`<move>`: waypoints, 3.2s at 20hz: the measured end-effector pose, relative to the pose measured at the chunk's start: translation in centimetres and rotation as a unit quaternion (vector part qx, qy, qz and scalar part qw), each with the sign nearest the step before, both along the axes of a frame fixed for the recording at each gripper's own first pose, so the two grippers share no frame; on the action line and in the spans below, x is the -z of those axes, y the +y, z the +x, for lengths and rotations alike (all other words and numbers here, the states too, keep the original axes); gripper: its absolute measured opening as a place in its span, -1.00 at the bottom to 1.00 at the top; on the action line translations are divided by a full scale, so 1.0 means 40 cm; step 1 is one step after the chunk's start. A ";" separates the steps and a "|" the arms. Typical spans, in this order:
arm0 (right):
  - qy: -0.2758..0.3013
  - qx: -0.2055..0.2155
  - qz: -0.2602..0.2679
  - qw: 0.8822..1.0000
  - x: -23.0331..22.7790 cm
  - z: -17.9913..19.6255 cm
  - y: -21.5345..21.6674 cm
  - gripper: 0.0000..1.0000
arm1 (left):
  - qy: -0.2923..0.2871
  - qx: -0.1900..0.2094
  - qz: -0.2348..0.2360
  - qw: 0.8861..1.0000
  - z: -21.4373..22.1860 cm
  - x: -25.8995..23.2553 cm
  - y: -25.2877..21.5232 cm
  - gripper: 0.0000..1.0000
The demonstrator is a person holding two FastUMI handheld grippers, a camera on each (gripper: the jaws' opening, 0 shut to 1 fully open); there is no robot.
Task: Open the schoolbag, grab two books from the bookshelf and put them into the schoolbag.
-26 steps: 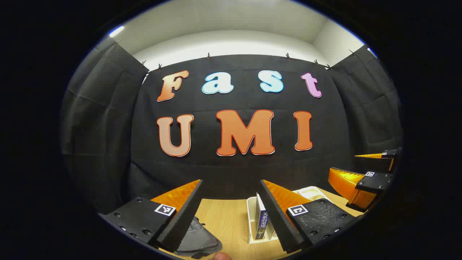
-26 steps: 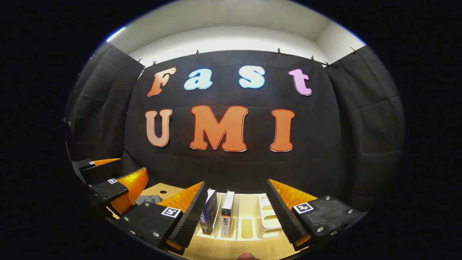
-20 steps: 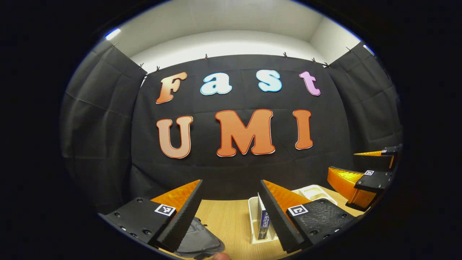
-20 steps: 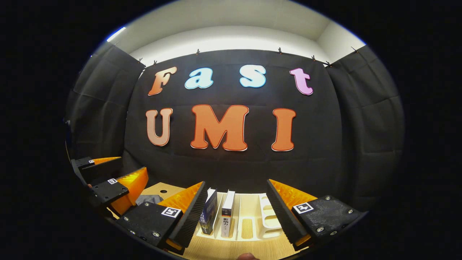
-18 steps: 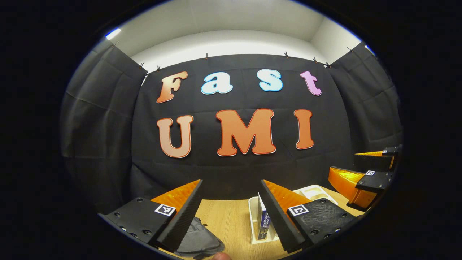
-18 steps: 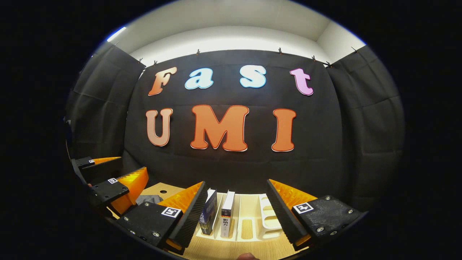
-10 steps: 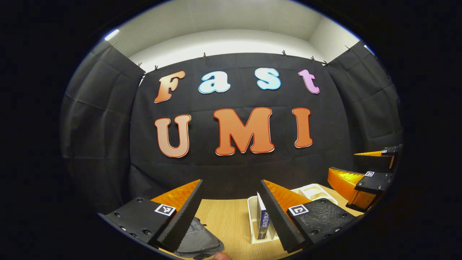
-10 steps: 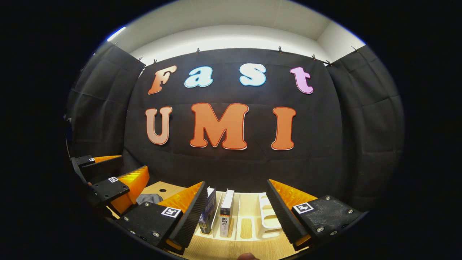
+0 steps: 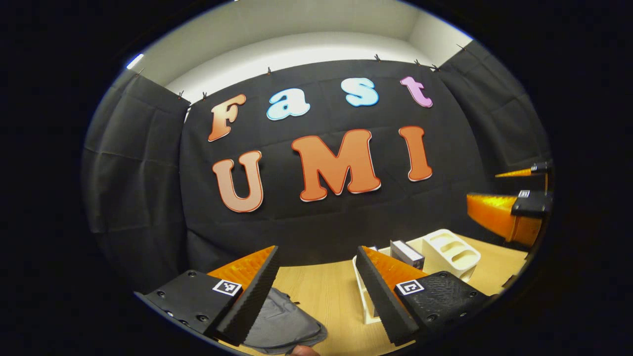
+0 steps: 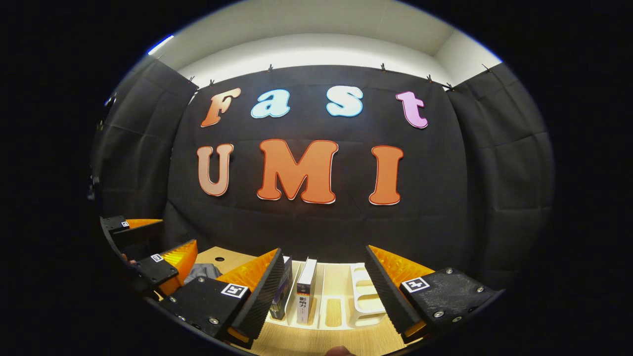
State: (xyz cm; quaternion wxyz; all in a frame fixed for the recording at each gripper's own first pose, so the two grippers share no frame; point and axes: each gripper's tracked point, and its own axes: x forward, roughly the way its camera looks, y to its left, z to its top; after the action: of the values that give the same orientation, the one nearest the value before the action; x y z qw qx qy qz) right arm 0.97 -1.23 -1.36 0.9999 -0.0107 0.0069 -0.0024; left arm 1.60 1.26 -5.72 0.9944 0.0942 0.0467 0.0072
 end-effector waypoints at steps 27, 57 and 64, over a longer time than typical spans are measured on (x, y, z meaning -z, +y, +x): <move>0.005 0.045 -0.043 0.998 0.016 -0.002 -0.126 0.93 | 0.203 0.048 0.416 0.885 -0.109 0.645 0.232 0.91; 0.122 0.011 -0.090 0.988 0.075 0.068 0.061 0.94 | 0.412 0.163 0.185 0.877 0.076 0.650 0.444 -0.86; 0.258 -0.021 -0.041 0.965 0.147 0.157 0.195 0.95 | 0.468 0.236 0.113 0.844 0.122 0.548 0.488 -0.87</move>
State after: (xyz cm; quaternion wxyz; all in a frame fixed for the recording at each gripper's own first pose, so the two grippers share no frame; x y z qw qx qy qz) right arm 7.26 6.58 -7.22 0.9630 -0.0518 0.2638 0.0215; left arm 6.50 20.79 -27.62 0.8088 0.2062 0.4813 -0.2676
